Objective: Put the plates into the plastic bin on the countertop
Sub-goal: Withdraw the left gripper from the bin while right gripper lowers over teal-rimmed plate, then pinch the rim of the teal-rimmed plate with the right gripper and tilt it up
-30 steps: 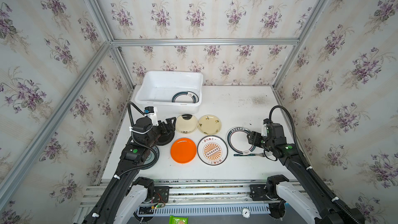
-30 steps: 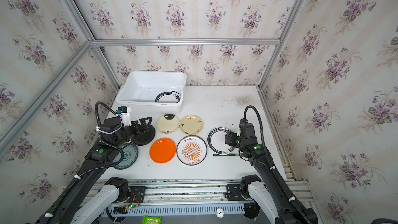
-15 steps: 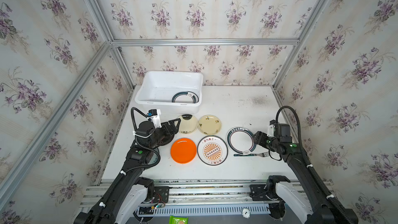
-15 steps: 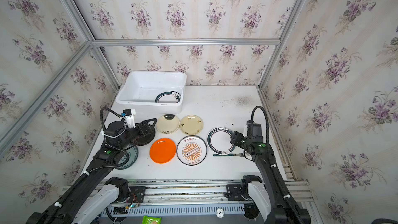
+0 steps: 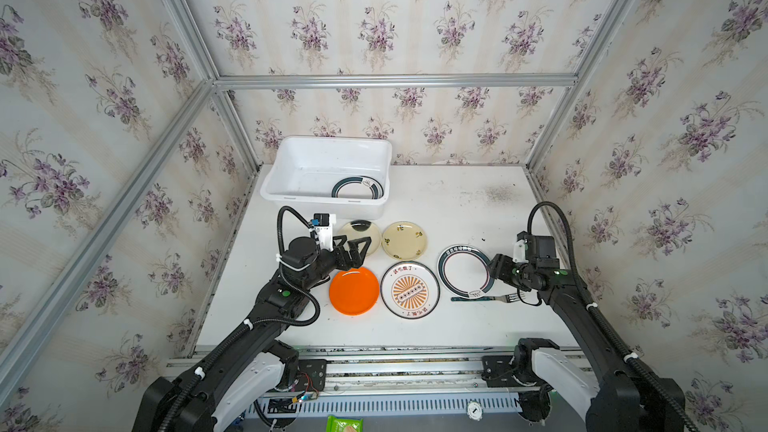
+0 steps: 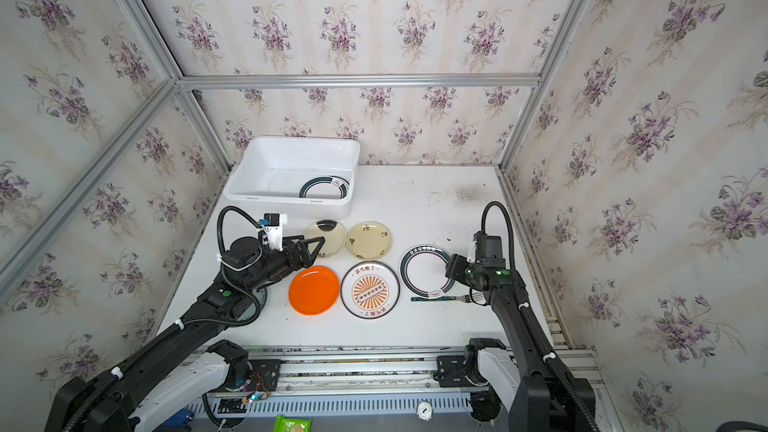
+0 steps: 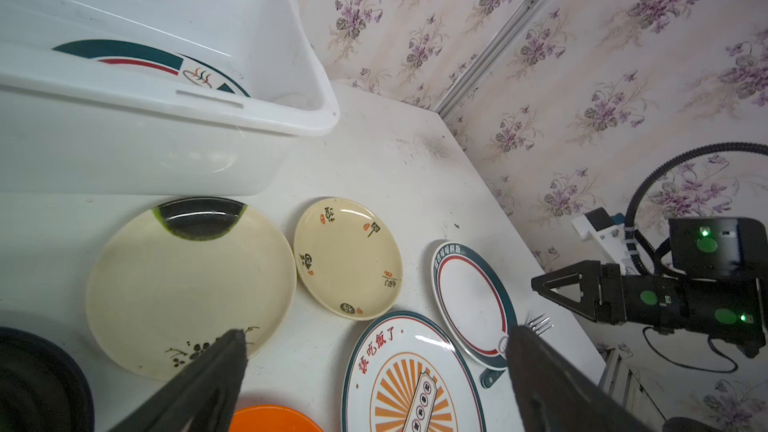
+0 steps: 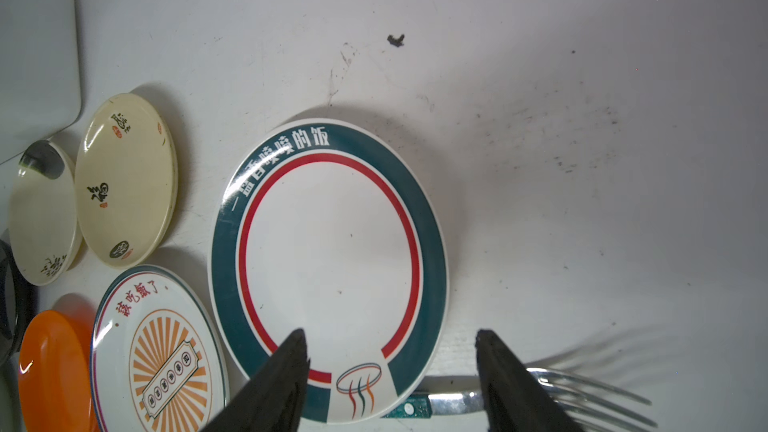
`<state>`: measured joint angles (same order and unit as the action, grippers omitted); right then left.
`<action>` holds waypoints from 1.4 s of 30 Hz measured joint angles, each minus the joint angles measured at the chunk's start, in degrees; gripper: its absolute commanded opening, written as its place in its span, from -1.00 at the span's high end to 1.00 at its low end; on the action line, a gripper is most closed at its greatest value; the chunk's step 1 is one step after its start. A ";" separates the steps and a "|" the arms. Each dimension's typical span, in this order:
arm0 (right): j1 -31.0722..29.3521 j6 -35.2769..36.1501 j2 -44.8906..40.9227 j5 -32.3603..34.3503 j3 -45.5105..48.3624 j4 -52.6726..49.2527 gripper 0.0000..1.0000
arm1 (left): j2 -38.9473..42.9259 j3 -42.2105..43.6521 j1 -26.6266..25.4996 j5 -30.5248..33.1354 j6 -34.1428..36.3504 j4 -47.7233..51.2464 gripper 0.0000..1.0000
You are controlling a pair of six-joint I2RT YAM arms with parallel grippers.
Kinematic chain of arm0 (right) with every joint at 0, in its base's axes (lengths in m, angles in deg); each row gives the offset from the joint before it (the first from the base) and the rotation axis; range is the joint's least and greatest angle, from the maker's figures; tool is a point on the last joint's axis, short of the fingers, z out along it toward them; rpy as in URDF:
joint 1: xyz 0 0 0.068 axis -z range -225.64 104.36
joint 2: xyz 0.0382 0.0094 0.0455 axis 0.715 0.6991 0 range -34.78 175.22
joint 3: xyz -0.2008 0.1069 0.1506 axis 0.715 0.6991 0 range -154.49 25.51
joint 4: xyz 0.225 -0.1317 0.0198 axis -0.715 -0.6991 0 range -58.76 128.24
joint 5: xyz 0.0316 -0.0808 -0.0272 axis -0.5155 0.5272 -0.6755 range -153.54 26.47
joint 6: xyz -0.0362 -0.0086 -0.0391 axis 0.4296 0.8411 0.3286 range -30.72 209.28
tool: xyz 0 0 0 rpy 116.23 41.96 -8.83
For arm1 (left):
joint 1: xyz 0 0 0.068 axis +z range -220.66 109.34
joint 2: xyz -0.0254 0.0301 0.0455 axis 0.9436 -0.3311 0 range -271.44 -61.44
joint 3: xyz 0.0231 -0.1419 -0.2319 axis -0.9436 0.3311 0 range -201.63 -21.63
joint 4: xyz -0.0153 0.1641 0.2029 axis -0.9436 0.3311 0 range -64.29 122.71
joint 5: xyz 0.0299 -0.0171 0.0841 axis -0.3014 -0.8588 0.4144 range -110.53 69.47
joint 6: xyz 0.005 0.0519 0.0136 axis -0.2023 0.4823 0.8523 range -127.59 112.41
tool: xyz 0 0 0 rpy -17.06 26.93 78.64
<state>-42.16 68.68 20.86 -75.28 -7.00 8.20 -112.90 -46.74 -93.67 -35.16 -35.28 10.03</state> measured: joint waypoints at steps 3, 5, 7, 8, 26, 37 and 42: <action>0.13 -1.33 1.84 -0.85 0.33 0.79 -0.23 | 0.68 0.44 -0.59 0.24 1.27 -1.29 -0.99; 0.17 -2.51 3.34 -1.86 0.50 1.16 -0.15 | 1.07 0.76 -0.74 0.02 1.95 -2.93 -0.99; 0.22 -3.63 4.72 -2.91 0.76 1.97 -0.12 | 1.22 1.60 -0.87 -0.28 2.27 -4.31 -0.99; 0.22 -4.33 5.44 -3.17 0.85 2.45 -0.11 | 1.22 2.01 -0.90 -0.39 2.36 -4.46 -0.99; 0.28 -9.16 10.56 -0.26 2.34 5.18 -0.03 | -2.14 2.21 -0.92 -2.93 2.86 -4.96 -0.99; 0.31 -10.56 13.07 -2.71 3.74 8.87 0.05 | -2.36 2.38 -0.92 -4.76 0.98 -6.16 -0.99; 0.33 -11.61 14.53 -2.84 4.28 10.32 0.06 | -1.64 2.38 -0.92 -5.38 0.28 -6.16 -0.99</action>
<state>-41.83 57.07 35.39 -78.12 -2.72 18.51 -114.54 -44.35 -94.58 -40.54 -34.99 3.86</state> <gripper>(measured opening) 0.475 0.996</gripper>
